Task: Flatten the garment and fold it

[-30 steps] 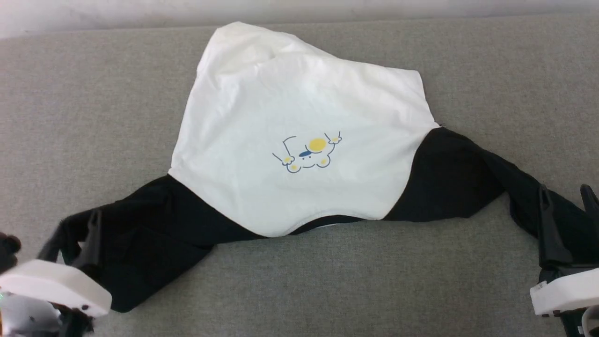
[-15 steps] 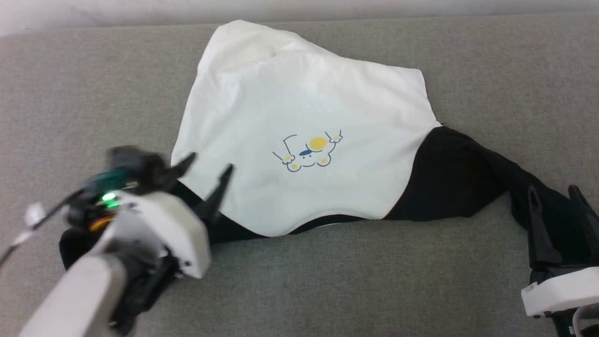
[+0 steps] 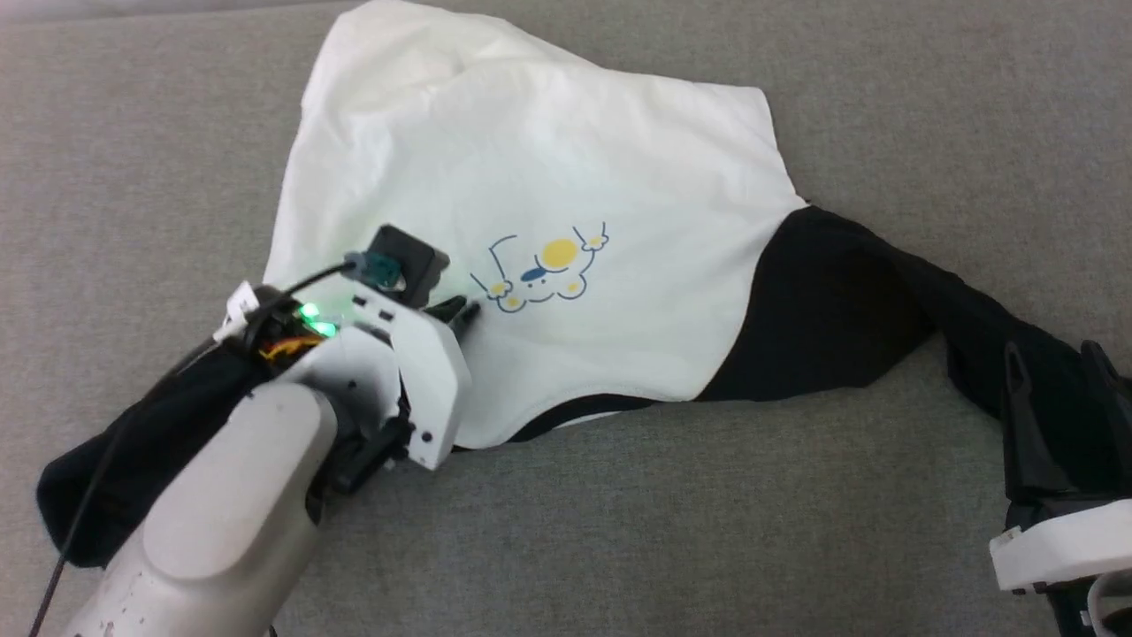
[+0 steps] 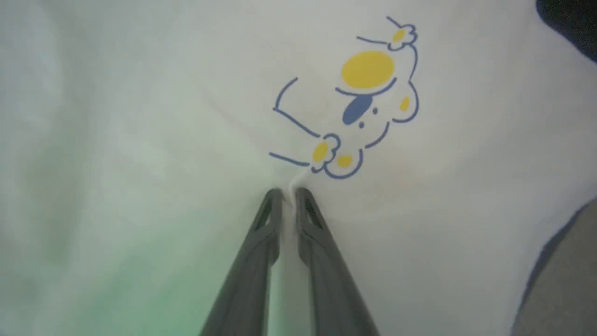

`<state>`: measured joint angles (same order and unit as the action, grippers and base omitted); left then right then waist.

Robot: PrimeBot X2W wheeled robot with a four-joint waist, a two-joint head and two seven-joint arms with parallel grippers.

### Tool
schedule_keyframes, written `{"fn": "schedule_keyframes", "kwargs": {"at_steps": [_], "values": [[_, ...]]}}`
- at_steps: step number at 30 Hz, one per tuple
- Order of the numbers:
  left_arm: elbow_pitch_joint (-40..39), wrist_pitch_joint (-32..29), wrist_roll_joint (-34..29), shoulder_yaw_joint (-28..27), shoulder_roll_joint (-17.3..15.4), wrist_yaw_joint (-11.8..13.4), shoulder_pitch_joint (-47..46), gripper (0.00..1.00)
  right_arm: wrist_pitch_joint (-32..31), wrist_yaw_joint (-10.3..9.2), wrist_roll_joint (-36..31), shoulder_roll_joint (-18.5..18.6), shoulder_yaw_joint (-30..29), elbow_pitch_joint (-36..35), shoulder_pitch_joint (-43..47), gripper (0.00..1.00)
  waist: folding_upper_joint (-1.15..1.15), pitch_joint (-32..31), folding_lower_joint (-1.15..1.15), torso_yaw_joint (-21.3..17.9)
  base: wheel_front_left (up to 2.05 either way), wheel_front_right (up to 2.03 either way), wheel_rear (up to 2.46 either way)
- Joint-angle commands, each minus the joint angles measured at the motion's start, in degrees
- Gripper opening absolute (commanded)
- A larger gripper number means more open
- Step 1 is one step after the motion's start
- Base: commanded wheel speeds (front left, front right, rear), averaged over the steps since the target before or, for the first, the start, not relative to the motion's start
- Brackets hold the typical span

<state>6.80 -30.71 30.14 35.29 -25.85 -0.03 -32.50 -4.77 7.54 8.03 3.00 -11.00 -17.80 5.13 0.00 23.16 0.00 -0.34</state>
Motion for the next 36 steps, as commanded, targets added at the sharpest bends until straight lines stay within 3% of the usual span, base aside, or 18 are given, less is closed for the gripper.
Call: {"fn": "schedule_keyframes", "kwargs": {"at_steps": [1,6,13,18,19,20,21,22,30,36], "values": [[2.2,0.1,-0.7,0.5,0.0,0.1,0.2,0.0,0.4,-0.05,0.2,-0.1,-0.3,-0.3,-0.5,1.0,0.0,0.9,0.0,-0.8,0.0,0.0,0.0],[2.1,1.8,-1.2,-0.4,0.2,0.3,-2.2,0.0,0.3,-0.05,0.1,-0.1,-0.8,-0.1,-0.8,1.0,0.0,0.8,0.0,-0.4,0.0,0.0,0.0],[0.9,6.7,-3.2,-4.8,0.3,2.8,-10.4,0.0,-0.2,-0.05,-0.5,-0.1,-0.3,-1.1,-1.9,1.0,0.0,2.5,0.0,-0.1,0.0,0.0,0.0],[6.4,9.1,-4.3,-4.3,0.8,1.7,-13.4,0.0,-0.5,-0.05,-0.9,-0.1,0.1,-1.6,-2.7,1.0,0.0,4.4,0.0,-0.7,0.0,0.0,0.0],[7.7,9.1,-4.0,-4.1,1.2,1.5,-13.3,0.19,-0.6,-0.05,-0.9,-0.1,0.3,-1.6,-2.8,1.0,0.0,4.7,0.0,-0.8,0.0,0.0,0.0],[8.9,9.4,-3.8,-4.0,1.5,1.4,-13.1,0.45,-0.5,-0.05,-0.9,-0.1,0.4,-1.6,-2.9,1.0,0.0,5.0,0.0,-0.9,0.0,0.0,0.0],[9.8,10.0,-3.7,-4.0,1.9,1.6,-13.0,0.86,-0.5,-0.05,-0.9,-0.1,0.5,-1.5,-3.0,1.0,0.0,5.3,0.0,-1.0,0.0,0.0,0.0],[10.7,10.7,-3.5,-4.1,2.4,1.8,-12.7,1.0,-0.4,-0.05,-0.8,-0.1,0.5,-1.5,-3.1,1.0,0.0,5.6,0.0,-0.9,0.0,0.0,0.0],[12.4,17.3,-2.0,-5.4,5.4,2.3,-12.5,1.0,-0.3,-0.05,-1.2,-0.1,-0.1,-1.1,-3.4,1.0,0.0,5.5,0.0,0.6,0.0,0.0,0.0],[6.9,22.1,-0.6,-7.5,5.8,2.8,-11.3,1.0,-0.7,-0.05,-1.3,-0.1,0.1,-0.7,-3.1,1.0,0.0,1.7,0.0,2.6,0.0,0.0,0.0]]}}
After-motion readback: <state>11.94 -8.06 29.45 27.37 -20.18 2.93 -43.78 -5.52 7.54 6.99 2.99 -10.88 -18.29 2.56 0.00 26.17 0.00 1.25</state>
